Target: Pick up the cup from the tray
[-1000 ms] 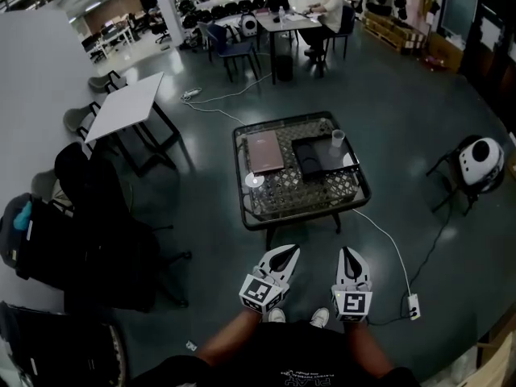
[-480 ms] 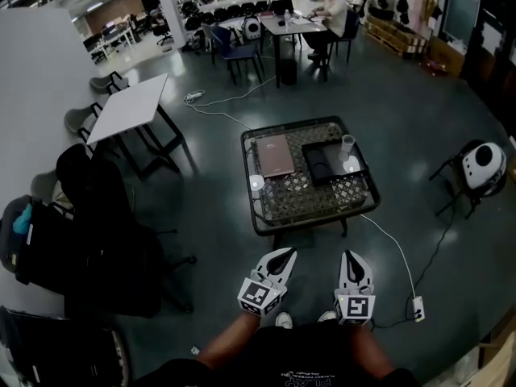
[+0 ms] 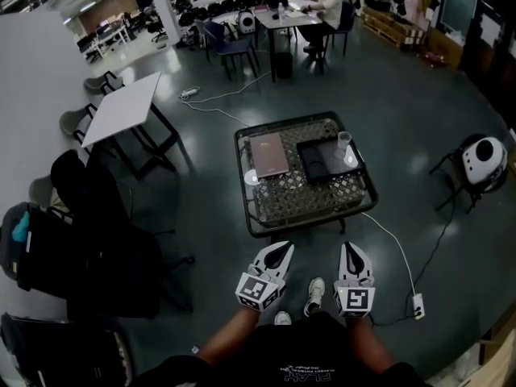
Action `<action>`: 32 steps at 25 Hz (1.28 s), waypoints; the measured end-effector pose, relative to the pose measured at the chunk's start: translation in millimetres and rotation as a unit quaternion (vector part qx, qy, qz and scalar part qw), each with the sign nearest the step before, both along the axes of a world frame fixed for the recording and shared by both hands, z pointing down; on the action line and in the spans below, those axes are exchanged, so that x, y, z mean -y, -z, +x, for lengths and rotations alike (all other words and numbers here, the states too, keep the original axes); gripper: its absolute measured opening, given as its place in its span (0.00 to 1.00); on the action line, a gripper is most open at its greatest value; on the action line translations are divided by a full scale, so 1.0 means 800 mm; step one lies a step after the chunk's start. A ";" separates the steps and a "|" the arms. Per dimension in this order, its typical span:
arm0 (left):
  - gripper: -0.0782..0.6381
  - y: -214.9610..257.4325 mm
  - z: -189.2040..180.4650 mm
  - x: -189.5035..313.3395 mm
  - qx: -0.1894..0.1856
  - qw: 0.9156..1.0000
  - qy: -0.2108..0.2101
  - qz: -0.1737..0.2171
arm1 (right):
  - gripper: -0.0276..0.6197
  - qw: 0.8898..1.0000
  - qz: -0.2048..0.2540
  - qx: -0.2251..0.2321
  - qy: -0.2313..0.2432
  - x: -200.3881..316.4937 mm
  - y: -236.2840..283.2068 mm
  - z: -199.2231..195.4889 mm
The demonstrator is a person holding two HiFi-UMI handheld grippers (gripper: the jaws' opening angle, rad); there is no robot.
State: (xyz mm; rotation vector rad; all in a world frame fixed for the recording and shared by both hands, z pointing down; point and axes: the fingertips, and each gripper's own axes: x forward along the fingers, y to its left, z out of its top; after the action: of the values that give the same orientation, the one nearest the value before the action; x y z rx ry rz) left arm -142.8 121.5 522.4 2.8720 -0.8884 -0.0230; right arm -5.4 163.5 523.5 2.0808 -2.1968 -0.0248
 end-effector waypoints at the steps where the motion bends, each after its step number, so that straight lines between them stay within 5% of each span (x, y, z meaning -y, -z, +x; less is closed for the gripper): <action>1: 0.12 0.000 0.007 0.007 0.002 1.000 0.001 0.001 | 0.06 1.000 0.000 -0.002 0.000 0.006 -0.001 0.007; 18: 0.12 -0.003 0.122 0.097 0.032 0.999 0.009 0.007 | 0.06 0.999 -0.011 0.017 0.037 0.112 -0.006 0.099; 32: 0.12 -0.003 0.151 0.144 0.038 0.998 0.044 0.008 | 0.06 0.997 -0.009 0.034 0.074 0.176 -0.011 0.135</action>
State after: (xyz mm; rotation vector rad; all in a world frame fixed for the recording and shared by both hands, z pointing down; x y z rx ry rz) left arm -22.3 6.5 525.0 2.8632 -1.0319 0.0727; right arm 102.5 22.3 532.1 1.9319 -2.3774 0.0534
